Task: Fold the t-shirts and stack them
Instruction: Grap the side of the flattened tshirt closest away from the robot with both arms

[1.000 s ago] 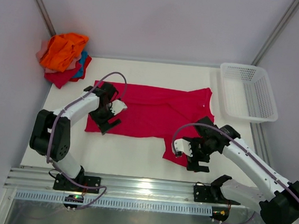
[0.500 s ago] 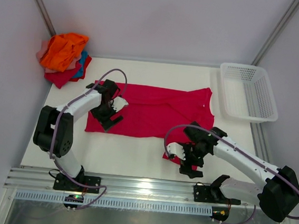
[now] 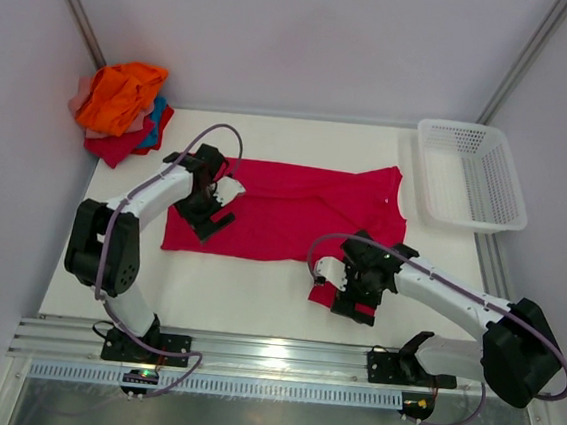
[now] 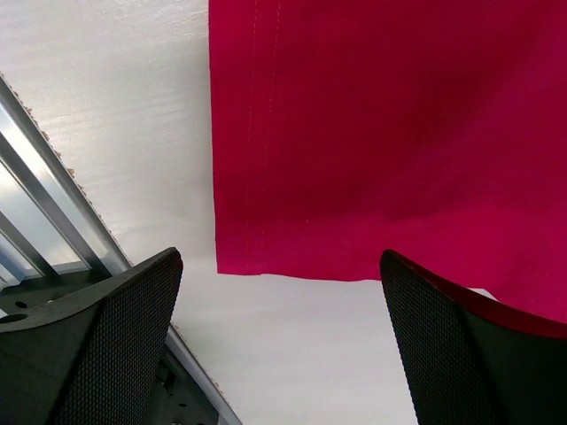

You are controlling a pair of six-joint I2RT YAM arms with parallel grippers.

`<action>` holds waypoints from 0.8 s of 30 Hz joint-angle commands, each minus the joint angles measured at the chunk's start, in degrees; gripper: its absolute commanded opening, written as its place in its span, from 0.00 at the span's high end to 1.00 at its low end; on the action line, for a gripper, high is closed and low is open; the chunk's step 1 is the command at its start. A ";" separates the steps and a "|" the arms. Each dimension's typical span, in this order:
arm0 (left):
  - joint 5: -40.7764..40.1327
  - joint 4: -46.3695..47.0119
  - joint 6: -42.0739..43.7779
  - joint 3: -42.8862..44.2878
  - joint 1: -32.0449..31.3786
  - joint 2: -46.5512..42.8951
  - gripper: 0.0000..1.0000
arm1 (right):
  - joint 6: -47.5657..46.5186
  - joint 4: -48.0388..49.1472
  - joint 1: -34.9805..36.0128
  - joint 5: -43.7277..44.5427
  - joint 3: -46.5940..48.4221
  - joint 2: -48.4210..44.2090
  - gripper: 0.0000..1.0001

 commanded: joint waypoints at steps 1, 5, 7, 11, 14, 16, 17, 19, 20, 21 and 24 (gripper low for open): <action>-0.46 -0.33 1.64 2.14 0.77 0.83 0.01 | 1.00 1.18 0.51 1.66 -0.52 -0.10 0.04; -0.02 -0.42 1.56 2.67 1.65 1.44 0.01 | 0.38 0.48 0.51 1.67 -0.79 0.86 0.04; 0.15 -0.59 1.47 2.76 2.09 1.53 0.01 | -0.32 -0.49 0.68 0.79 -0.18 1.22 0.04; 0.50 -0.42 1.47 2.67 2.97 1.71 0.01 | -1.46 -1.80 1.47 -0.18 -0.44 1.31 0.04; 0.59 -0.15 1.56 2.85 3.23 2.15 0.01 | -1.99 -2.07 2.00 -0.71 -0.70 1.22 0.05; 0.77 -0.07 1.56 3.11 3.32 2.50 0.01 | -1.99 -2.25 2.26 -0.97 -0.53 1.48 0.07; 0.68 -0.06 1.30 3.37 3.32 2.50 0.01 | -1.99 -2.16 2.27 -0.97 -0.44 1.92 0.09; 0.77 -0.07 1.03 3.72 3.41 2.85 0.01 | -1.99 -2.16 2.44 -0.97 -0.61 2.53 0.10; 0.77 -0.15 0.86 3.81 3.32 2.85 0.01 | -1.99 -2.07 2.44 -0.89 -0.79 3.15 0.10; 0.68 -0.07 0.77 3.90 3.41 2.94 0.01 | -2.08 -1.90 2.53 -0.88 -0.88 3.41 0.13; 0.59 -0.15 0.33 4.16 3.41 3.29 0.02 | -2.34 -1.98 2.62 -1.15 -1.14 4.20 0.17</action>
